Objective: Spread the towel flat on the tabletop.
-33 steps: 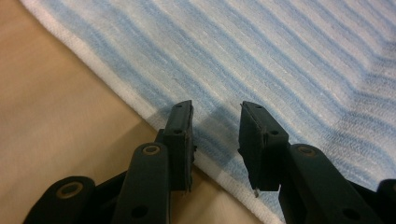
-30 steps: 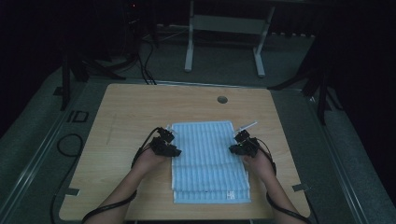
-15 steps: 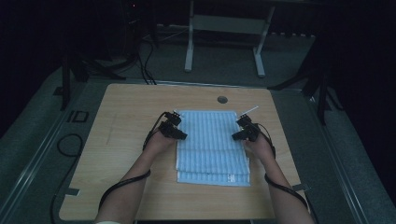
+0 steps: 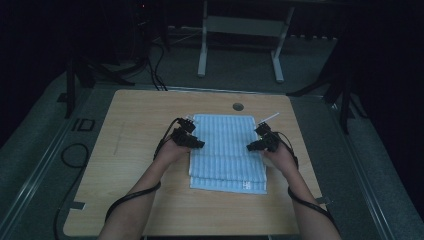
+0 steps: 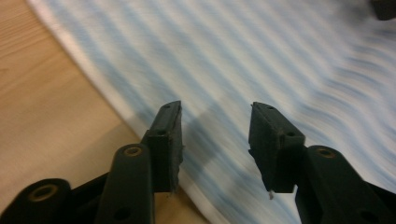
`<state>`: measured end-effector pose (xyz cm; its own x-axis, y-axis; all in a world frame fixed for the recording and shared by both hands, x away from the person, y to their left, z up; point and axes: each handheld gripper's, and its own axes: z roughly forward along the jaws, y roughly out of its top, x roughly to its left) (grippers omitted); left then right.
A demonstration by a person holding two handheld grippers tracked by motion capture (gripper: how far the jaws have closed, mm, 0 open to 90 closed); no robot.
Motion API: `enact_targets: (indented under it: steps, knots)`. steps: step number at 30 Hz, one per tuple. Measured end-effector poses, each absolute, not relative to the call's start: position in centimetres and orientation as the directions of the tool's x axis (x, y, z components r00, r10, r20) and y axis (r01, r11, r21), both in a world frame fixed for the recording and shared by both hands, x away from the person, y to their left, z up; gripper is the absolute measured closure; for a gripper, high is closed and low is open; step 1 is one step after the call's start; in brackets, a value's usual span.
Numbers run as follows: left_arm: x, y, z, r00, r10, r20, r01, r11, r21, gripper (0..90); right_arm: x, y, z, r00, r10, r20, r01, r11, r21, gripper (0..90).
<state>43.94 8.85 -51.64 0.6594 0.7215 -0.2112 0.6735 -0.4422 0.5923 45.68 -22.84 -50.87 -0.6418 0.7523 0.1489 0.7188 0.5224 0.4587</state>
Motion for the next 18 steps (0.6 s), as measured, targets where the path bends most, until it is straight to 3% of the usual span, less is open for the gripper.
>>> enact_targets:
  steps: [3,9,18]
  knots:
    - [40.7,9.6,-50.7,0.710,0.660,-0.248,0.637,-0.450,0.626,54.1,43.2,-23.4,-49.8,-0.685,0.717,0.131,0.673,0.553,0.491,67.1]
    - [33.7,9.8,-48.6,0.824,0.528,-0.204,0.509,-0.534,0.675,54.1,36.6,-25.6,-48.0,-0.743,0.640,0.195,0.616,0.540,0.574,61.1]
    - [29.5,8.6,-50.6,0.885,0.456,-0.097,0.420,-0.689,0.591,54.1,30.6,-26.3,-50.2,-0.794,0.592,0.141,0.564,0.630,0.533,56.5]
